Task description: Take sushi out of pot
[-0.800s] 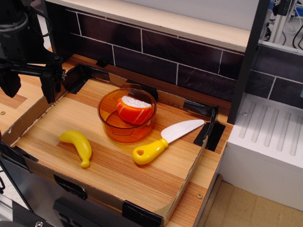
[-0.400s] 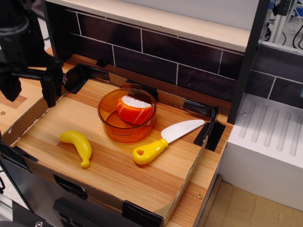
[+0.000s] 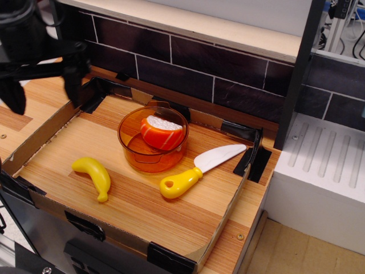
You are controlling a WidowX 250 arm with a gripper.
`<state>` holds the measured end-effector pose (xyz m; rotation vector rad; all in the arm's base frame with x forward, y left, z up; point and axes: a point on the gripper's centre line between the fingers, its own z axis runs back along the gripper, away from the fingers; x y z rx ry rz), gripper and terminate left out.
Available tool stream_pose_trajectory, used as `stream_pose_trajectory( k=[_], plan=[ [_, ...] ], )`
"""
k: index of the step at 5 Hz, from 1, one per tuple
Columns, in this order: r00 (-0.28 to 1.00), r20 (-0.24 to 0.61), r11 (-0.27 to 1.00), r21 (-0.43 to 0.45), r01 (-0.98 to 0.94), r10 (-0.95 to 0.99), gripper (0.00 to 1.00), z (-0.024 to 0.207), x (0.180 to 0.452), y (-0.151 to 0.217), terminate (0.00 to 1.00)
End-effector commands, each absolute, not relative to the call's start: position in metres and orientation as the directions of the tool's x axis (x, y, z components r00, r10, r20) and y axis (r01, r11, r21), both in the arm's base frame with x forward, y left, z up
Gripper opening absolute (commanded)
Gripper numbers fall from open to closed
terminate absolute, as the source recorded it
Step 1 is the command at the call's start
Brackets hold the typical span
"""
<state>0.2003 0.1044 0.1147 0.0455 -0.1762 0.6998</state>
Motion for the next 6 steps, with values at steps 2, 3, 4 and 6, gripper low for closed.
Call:
stream_pose_trajectory(
  k=[2,3,4,6],
  plan=[
    [0.137,0.09,0.14,-0.027,-0.99,0.986,1.0,0.138,0.241,0.078,0.0],
    [-0.079,-0.01,-0.079,-0.059,-0.995,0.997,1.0,0.133,0.248,0.074,0.0],
    [-0.137,-0.053,-0.14,-0.074,-0.987,0.989,1.0,0.124,0.252,0.067,0.0],
    [-0.117,-0.014,-0.118,-0.074,-0.99,0.993,1.0,0.093,0.268,0.061,0.0]
  ],
)
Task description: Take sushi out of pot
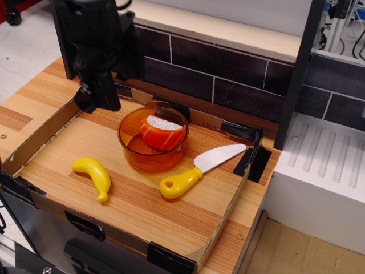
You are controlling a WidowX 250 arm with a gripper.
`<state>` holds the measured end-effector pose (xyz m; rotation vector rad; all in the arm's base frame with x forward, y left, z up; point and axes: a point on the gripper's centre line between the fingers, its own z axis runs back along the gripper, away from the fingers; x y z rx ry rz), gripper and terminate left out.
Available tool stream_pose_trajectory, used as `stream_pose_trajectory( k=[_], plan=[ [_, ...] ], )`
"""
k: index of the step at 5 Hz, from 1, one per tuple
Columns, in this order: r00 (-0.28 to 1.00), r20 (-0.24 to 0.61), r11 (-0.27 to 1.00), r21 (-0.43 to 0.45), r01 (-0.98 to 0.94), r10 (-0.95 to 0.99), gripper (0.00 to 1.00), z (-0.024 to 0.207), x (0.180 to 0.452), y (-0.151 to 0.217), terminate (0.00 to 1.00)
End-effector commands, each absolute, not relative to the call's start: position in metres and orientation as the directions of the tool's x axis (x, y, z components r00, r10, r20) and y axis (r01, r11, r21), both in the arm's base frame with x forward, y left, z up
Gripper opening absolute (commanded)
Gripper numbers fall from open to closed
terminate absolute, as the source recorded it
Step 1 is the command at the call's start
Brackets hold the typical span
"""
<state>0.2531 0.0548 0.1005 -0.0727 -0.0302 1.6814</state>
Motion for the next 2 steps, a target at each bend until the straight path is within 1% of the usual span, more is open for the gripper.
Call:
stream_pose_trajectory(
  k=[1,2],
  plan=[
    [-0.097,0.0,-0.097,-0.054,-0.994,0.995,1.0,0.076,0.272,0.054,0.0],
    [-0.053,0.008,-0.052,-0.043,-0.998,0.999,1.0,0.06,0.274,0.049,0.0]
  ],
)
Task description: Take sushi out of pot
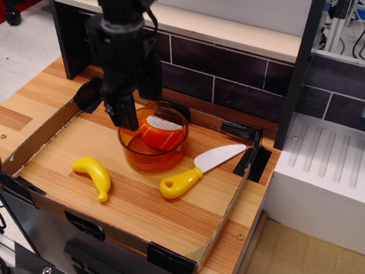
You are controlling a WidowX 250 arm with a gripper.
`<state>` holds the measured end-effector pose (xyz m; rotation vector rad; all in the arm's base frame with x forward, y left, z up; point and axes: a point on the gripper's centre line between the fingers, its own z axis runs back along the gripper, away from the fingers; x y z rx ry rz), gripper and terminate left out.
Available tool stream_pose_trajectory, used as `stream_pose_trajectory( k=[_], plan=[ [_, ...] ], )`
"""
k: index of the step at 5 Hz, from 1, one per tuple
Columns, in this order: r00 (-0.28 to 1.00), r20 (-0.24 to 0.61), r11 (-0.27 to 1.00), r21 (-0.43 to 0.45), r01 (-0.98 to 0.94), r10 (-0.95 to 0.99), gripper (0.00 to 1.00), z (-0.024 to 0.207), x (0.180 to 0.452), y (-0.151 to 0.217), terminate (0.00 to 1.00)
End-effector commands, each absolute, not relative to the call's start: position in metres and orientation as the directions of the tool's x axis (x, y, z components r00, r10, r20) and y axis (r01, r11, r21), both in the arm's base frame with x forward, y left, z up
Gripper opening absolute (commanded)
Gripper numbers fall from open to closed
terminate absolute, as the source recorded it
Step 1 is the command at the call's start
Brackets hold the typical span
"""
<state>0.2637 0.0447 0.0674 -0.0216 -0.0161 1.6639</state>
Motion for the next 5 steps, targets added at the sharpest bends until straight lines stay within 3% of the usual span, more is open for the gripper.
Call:
stream_pose_trajectory(
  k=[1,5],
  plan=[
    [-0.007,0.017,-0.006,-0.081,-0.997,1.0,1.0,0.053,0.275,0.044,0.0],
    [-0.007,0.056,0.001,-0.14,-0.99,0.998,1.0,0.034,0.29,0.044,0.0]
  ],
)
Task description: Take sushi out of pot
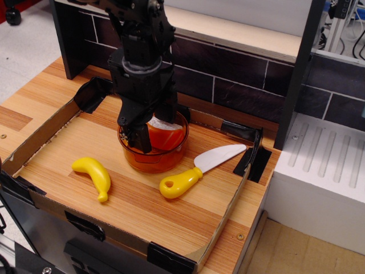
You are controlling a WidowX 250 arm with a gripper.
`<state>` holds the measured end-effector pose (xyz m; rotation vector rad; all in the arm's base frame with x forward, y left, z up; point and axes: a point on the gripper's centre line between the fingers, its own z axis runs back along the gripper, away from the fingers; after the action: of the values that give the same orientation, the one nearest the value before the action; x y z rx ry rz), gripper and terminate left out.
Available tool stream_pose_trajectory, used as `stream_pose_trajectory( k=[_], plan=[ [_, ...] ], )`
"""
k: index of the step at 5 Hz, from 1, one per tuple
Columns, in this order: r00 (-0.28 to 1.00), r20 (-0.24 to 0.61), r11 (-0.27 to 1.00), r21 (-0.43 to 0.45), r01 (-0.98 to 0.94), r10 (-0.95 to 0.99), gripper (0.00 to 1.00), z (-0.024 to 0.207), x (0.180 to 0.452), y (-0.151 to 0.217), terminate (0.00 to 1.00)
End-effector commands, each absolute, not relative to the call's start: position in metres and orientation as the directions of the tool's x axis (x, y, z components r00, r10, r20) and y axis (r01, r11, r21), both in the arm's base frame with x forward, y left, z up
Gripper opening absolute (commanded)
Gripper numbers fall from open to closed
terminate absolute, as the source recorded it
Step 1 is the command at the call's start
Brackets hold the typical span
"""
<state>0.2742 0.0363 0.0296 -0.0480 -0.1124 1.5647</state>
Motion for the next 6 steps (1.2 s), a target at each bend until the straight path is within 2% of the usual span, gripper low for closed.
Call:
stream_pose_trajectory(
  k=[1,3,4,5,6],
  plan=[
    [-0.008,0.061,0.001,-0.144,-0.99,0.998,1.0,0.031,0.292,0.043,0.0],
    [0.005,0.083,0.015,-0.126,-0.992,0.997,1.0,0.022,0.289,0.044,0.0],
    [-0.001,0.074,0.009,-0.133,-0.991,0.997,0.0,0.028,0.289,0.046,0.0],
    [-0.015,0.058,-0.007,-0.143,-0.99,0.998,0.0,0.04,0.29,0.05,0.0],
    [-0.027,0.031,-0.022,-0.152,-0.988,0.999,0.0,0.063,0.286,0.053,0.0]
  ],
)
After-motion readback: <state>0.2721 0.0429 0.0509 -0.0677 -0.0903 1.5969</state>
